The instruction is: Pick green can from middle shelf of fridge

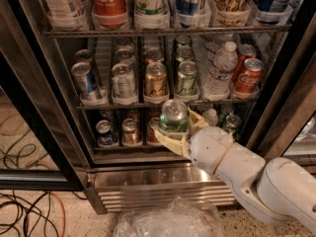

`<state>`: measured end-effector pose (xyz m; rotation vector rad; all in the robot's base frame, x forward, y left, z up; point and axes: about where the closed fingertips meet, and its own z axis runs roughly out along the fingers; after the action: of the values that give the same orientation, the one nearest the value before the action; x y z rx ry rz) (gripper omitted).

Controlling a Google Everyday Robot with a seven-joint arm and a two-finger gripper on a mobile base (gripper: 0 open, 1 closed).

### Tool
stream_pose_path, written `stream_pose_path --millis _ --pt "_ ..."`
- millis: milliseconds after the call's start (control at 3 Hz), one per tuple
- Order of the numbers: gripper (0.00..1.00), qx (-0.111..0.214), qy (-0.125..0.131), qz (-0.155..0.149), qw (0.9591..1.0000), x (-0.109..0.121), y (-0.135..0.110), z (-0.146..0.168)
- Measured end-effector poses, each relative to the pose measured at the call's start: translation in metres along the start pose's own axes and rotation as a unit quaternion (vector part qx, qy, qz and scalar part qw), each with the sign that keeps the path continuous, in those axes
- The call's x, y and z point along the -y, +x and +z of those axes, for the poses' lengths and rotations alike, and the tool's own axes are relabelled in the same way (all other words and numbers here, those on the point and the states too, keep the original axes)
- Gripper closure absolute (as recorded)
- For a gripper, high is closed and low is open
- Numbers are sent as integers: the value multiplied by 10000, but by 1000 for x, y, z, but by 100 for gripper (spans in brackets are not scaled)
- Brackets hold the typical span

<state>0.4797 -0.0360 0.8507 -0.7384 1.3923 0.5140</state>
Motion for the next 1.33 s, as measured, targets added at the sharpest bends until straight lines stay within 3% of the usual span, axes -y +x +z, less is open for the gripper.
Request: stream_pose_path --millis 667,1333 --pt "100 40 -563 -28 9984 -39 -6 -19" --pt "100 337 -1073 -218 9934 -71 -42 -36"
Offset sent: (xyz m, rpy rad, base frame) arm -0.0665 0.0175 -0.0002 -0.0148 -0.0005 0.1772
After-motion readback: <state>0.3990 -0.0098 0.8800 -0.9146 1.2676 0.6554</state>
